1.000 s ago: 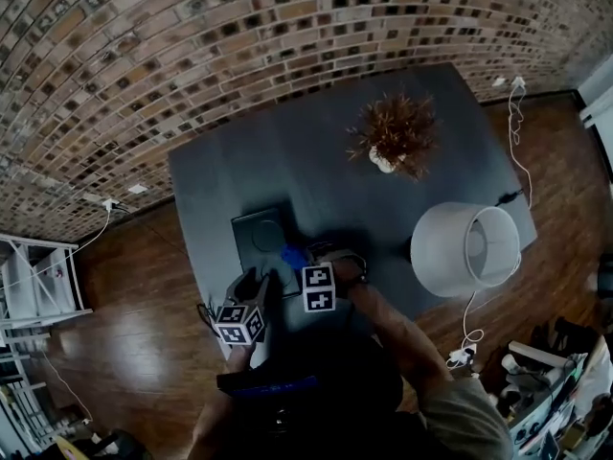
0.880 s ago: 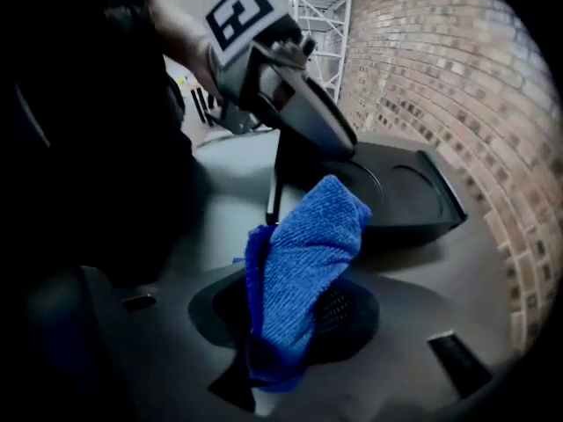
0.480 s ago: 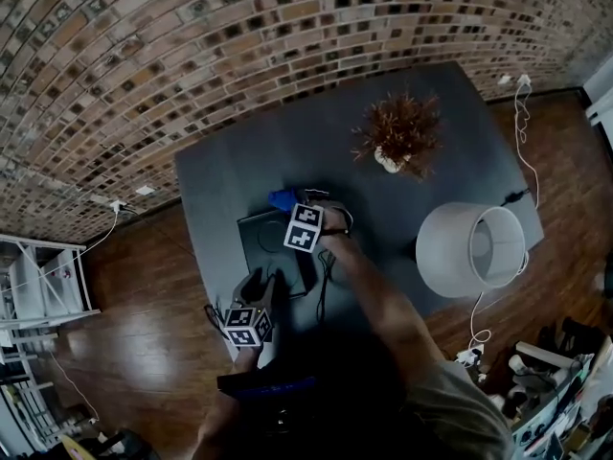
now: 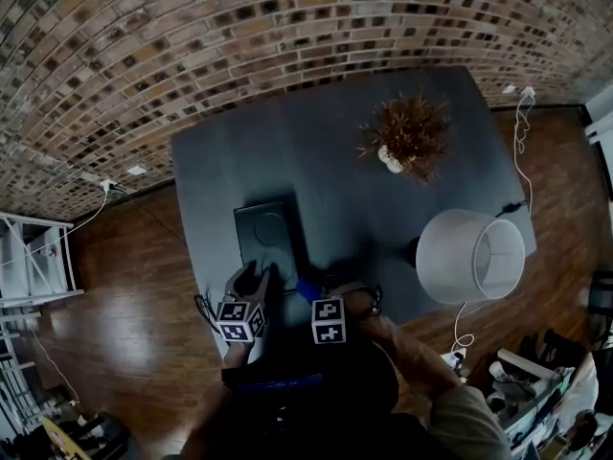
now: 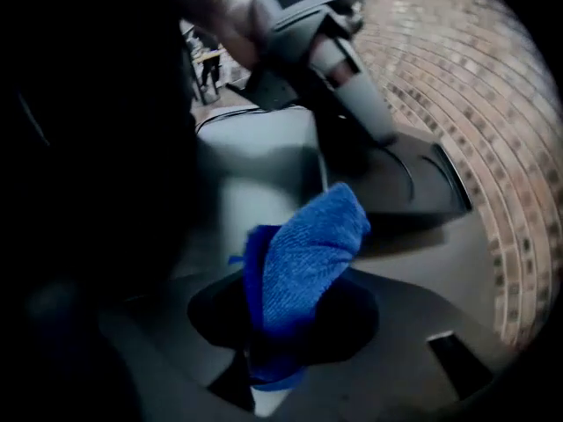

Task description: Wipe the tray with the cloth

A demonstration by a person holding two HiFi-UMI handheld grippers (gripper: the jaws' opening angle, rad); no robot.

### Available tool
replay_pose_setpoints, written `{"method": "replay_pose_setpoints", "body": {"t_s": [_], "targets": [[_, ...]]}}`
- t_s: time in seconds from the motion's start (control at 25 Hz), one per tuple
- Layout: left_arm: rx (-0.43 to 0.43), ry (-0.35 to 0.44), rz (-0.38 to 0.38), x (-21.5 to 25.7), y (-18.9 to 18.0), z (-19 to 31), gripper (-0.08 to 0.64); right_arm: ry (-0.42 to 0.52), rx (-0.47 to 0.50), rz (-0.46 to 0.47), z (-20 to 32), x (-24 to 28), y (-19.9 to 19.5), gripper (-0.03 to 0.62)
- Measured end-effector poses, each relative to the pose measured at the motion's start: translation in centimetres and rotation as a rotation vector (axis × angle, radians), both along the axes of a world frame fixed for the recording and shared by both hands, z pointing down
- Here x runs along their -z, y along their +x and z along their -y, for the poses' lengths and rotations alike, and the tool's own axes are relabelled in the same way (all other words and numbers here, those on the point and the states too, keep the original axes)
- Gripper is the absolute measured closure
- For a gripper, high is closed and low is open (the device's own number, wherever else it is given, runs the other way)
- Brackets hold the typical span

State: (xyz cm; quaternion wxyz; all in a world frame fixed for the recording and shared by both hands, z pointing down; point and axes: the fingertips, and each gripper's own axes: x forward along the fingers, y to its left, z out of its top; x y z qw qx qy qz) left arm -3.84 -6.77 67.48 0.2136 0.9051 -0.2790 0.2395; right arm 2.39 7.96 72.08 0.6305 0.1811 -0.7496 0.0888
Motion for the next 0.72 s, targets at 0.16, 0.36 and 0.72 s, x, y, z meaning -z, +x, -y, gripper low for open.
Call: {"method": "replay_pose_setpoints", "body": {"t_s": [0.16, 0.36, 0.72], "targets": [[-0.008, 0.017, -0.007, 0.1, 0.1, 0.2, 0.390, 0.200, -0.378, 0.001, 10.8, -0.2, 8.0, 0.459], [-0.020, 0.031, -0.002, 0.2, 0.1, -0.3, 0.390, 0.375, -0.590, 0.089, 24.6, -0.9, 11.6, 0.456], [-0.022, 0.048, 0.003, 0.4, 0.3, 0.1, 0.391, 0.076, -0.155, 0.041, 11.5, -2.4, 3.7, 0.456]]}}
